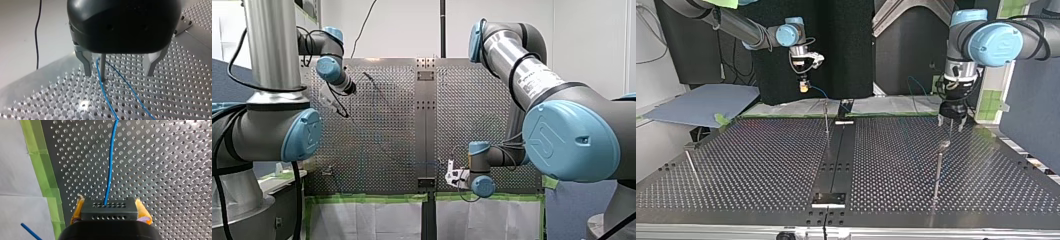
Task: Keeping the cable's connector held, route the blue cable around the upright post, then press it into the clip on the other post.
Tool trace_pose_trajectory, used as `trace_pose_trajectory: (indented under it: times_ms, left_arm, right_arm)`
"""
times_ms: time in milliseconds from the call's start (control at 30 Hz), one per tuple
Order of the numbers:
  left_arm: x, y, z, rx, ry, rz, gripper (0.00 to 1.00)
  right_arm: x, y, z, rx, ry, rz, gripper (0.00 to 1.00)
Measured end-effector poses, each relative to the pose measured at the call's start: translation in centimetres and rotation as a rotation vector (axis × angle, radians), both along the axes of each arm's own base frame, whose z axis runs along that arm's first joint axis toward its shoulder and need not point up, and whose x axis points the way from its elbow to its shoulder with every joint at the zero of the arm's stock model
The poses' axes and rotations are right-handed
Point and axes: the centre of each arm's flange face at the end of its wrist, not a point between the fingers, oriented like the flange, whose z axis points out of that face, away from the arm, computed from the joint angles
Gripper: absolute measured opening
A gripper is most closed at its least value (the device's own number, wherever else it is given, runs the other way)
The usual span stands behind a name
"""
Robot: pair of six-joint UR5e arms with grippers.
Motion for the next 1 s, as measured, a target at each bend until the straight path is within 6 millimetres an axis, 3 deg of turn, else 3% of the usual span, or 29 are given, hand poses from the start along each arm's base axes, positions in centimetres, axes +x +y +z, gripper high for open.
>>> trace_pose_trajectory:
  times_ms: [567, 1000]
  left_arm:
    - [-1.8, 0.1, 8.5, 0.148, -0.069, 0.056, 1.00]
    - [-1.4, 0.2, 12.3, 0.259, -0.044, 0.071, 1.00]
  right_arm:
    - [0.9, -0.2, 0.3, -0.002, -0.006, 0.012, 0.00]
    - [1.0, 0.1, 0.1, 0.027, -0.006, 0.026, 0.00]
